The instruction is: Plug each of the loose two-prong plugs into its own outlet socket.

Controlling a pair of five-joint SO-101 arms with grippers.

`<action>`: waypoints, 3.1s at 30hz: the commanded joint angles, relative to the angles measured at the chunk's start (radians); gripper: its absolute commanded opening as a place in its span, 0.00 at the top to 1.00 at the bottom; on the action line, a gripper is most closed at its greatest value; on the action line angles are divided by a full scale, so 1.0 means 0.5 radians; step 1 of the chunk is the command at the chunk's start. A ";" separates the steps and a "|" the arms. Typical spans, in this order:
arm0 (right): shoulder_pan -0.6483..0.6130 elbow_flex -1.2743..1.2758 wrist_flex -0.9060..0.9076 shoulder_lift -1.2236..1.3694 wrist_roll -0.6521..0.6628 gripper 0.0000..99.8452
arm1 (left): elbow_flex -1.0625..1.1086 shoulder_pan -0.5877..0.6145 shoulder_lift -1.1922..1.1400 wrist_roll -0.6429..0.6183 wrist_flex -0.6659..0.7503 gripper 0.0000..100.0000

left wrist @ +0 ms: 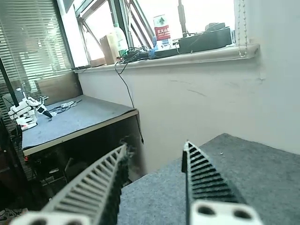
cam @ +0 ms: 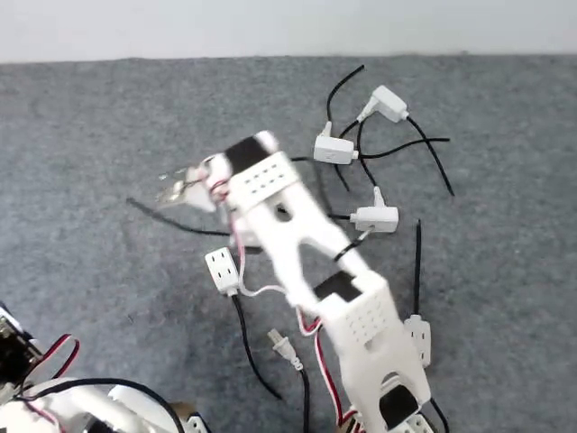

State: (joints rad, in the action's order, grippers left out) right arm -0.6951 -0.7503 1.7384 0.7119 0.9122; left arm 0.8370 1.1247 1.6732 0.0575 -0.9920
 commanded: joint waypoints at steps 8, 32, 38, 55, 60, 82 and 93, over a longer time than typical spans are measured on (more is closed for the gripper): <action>-0.293 -0.012 -0.140 0.140 -0.071 0.99 | -0.026 -0.018 0.006 0.018 0.046 0.82; -0.351 -0.285 -0.038 0.348 -0.292 0.76 | 0.078 -0.040 0.006 0.003 0.055 0.82; -0.290 -0.758 0.124 0.038 -0.503 0.61 | 0.075 -0.387 -0.003 0.018 0.055 0.82; 0.296 0.961 0.081 -2.392 -1.019 0.75 | 0.158 -1.218 -0.012 0.258 -0.129 0.82; 0.440 1.927 -0.158 -3.267 -1.022 0.75 | 0.262 -1.378 -0.012 0.316 -0.132 0.82; 0.971 4.164 -1.011 -5.068 -0.948 0.75 | 0.799 -1.774 0.003 0.356 -0.003 0.82; 0.971 4.870 -1.416 -5.046 -0.948 0.75 | 0.827 -1.771 0.003 0.356 0.028 0.82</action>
State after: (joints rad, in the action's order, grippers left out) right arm -0.2194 1.6341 1.0971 -1.8029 0.4258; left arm 1.2574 0.2409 1.6717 0.2279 -1.0088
